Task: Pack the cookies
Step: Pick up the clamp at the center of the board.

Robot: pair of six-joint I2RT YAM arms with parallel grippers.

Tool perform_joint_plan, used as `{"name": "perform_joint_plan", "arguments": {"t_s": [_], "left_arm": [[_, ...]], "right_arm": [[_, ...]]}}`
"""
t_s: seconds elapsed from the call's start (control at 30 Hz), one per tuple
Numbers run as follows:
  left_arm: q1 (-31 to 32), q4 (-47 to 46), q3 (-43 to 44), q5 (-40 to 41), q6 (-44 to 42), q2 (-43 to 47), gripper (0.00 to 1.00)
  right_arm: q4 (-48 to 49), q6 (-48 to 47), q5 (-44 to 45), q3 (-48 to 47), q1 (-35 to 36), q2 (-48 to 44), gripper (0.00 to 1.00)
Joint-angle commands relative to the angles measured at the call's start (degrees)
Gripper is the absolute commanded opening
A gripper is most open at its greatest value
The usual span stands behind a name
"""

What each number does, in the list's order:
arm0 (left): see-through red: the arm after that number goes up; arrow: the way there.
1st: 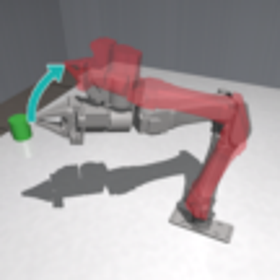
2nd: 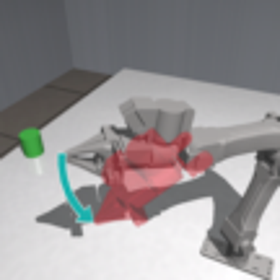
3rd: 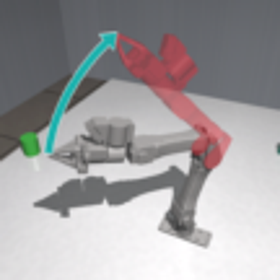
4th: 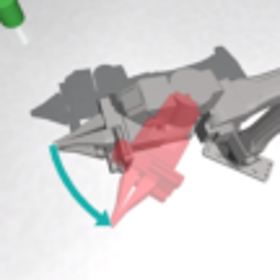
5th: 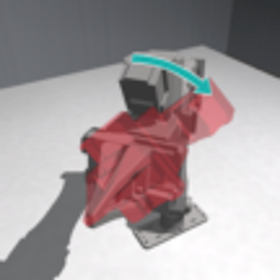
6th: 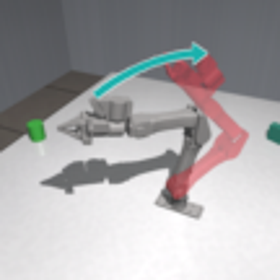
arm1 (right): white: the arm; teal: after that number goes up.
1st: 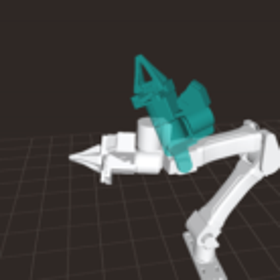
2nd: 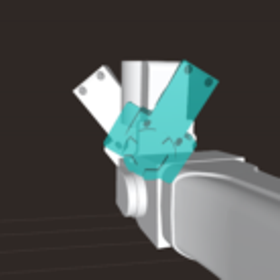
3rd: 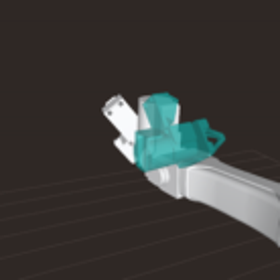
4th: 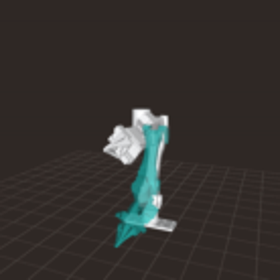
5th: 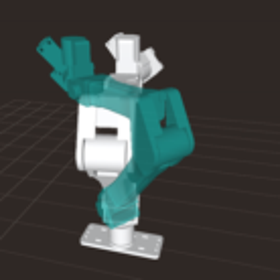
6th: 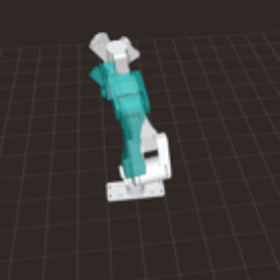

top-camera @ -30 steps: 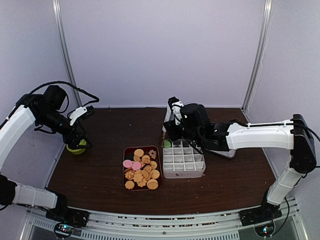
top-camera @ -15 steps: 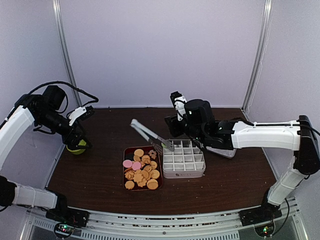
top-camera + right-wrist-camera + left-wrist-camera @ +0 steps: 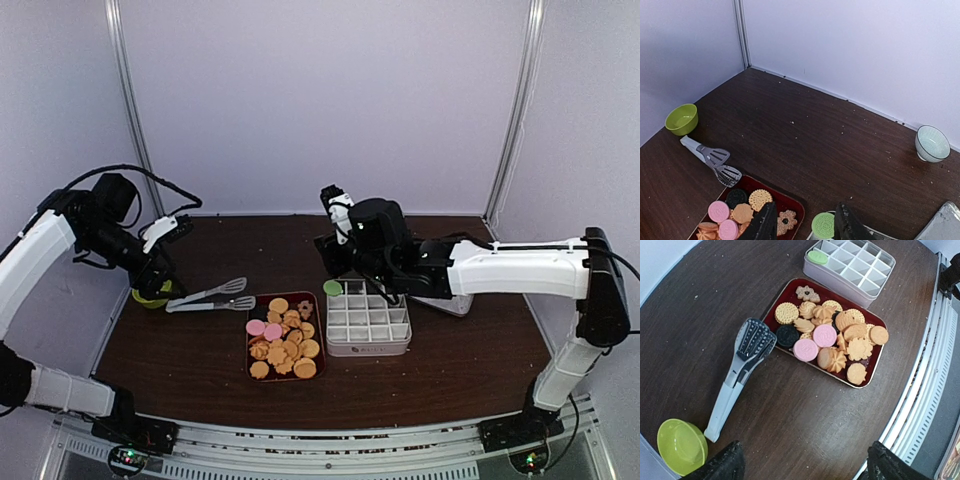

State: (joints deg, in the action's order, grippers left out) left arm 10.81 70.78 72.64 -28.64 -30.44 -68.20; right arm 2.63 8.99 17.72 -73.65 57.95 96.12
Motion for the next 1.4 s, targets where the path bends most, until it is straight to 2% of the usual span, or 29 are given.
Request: {"name": "perform_joint_plan", "arguments": {"t_s": [0.0, 0.23, 0.4, 0.63, 0.73, 0.83, 1.1, 1.37], "left_arm": [[-0.31, -7.16, -1.59, 2.41, -1.96, -7.49, 0.85], [-0.20, -15.62, 0.33, 14.73, -4.54, -22.91, 0.80], [0.29, -21.67, -3.65, 19.01, -6.86, -23.66, 0.79], [6.17, -32.06, -9.48, 28.21, -8.20, -23.92, 0.76], [8.11, -37.65, -11.24, 34.22, -8.31, -24.82, 0.67], [9.27, -41.33, -12.20, 38.38, -8.09, -25.84, 0.53], [12.56, -50.80, -17.64, 44.17, -8.37, -23.73, 0.28], [13.27, -53.29, -17.63, 46.03, -9.32, -24.68, 0.16]], "right_arm": [[-2.36, 0.59, 0.70, -1.41, 1.71, 0.11, 0.39], [-3.05, 2.51, 2.73, 2.56, 3.21, -5.10, 0.40], [-3.33, 3.61, 3.85, 5.27, 3.74, -8.47, 0.41], [-4.28, 3.69, 4.35, 3.66, 4.44, -8.32, 0.41], [-4.47, 3.49, 4.97, 3.25, 4.77, -8.44, 0.41], [-4.46, 3.46, 5.84, 3.47, 5.04, -8.79, 0.41], [-4.44, 3.24, 7.67, 4.07, 6.04, -9.11, 0.39], [-3.50, 3.56, 7.86, 4.39, 6.22, -8.60, 0.36]]}}
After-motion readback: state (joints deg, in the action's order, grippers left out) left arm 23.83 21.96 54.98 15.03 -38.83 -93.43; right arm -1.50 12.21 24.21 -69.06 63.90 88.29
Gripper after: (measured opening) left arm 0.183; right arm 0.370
